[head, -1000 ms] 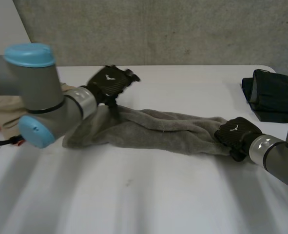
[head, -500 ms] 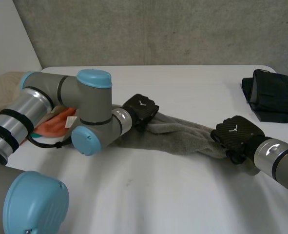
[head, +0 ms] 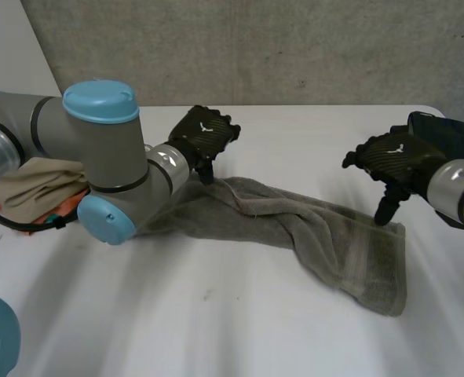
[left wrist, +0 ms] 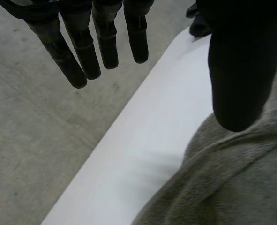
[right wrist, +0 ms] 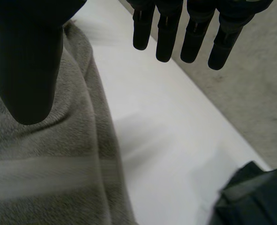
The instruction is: Fold the laundry.
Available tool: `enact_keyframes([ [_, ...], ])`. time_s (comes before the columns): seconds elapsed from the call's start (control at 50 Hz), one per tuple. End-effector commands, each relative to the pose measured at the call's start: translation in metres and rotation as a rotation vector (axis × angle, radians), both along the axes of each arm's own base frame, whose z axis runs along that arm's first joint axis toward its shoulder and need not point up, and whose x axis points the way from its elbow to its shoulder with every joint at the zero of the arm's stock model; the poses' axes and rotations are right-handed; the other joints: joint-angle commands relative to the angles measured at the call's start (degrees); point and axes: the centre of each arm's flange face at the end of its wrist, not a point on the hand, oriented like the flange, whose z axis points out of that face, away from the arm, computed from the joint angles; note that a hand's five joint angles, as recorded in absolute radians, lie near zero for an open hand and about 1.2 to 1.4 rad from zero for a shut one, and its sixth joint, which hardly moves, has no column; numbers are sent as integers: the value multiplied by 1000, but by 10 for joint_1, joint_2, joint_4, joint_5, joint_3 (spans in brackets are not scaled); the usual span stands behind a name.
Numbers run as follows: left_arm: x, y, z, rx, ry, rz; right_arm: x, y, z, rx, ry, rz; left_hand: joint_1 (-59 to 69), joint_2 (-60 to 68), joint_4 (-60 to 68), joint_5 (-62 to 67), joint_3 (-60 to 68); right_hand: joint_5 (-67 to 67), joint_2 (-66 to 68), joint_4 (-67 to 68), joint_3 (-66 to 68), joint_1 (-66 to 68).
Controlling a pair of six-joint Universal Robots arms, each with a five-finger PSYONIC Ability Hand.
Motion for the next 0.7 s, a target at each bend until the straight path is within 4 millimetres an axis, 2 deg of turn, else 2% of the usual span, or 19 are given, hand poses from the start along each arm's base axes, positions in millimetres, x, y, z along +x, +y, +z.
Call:
enact_keyframes([
  [0.02,13,-8,-4,70,-38,63,31,-28,-31,126,-77,13,20,12,16,18,11,57,27,45,40,36],
  [0.06,20,-5,-2,107,-44,78,40,-38,-43,167,-105,7,17,8,13,14,8,79,49,67,62,58],
  [0.2,35,-1,12,101,16,88,55,-53,-78,260,-125,-21,-32,-41,-36,-34,-41,113,83,101,96,92],
  [0.34,42,2,12,101,20,91,68,-56,-101,254,-137,-14,-33,-42,-38,-36,-43,113,83,101,96,92],
  [0.4,46,1,12,105,21,101,74,-55,-108,259,-159,-11,-35,-44,-39,-38,-45,161,132,149,144,140],
  [0.42,48,1,12,105,21,104,76,-54,-109,261,-162,-8,-37,-46,-41,-39,-46,217,187,205,200,195],
  [0.44,49,-1,12,105,22,108,77,-54,-109,260,-169,-9,-40,-49,-44,-43,-50,440,410,428,423,419],
  [0.46,50,-1,12,105,22,110,78,-53,-108,257,-175,-5,-42,-51,-46,-44,-51,557,528,545,540,536],
  [0.48,50,-2,12,103,23,113,79,-52,-107,255,-179,-3,-47,-56,-51,-49,-56,615,586,603,598,594],
  [0.56,51,-8,14,93,38,120,80,-50,-85,206,-191,13,-77,-86,-81,-80,-87,616,586,604,599,595],
  [0.62,48,-15,14,85,52,110,80,-36,-46,127,-193,53,-126,-135,-131,-129,-136,616,586,604,599,595],
  [0.68,45,-19,12,83,57,101,80,-22,-19,59,-182,100,-126,-135,-131,-129,-136,616,586,604,599,595],
  [0.7,42,-22,9,84,60,94,79,-10,-2,19,-173,130,-126,-135,-131,-129,-136,616,586,604,599,595],
])
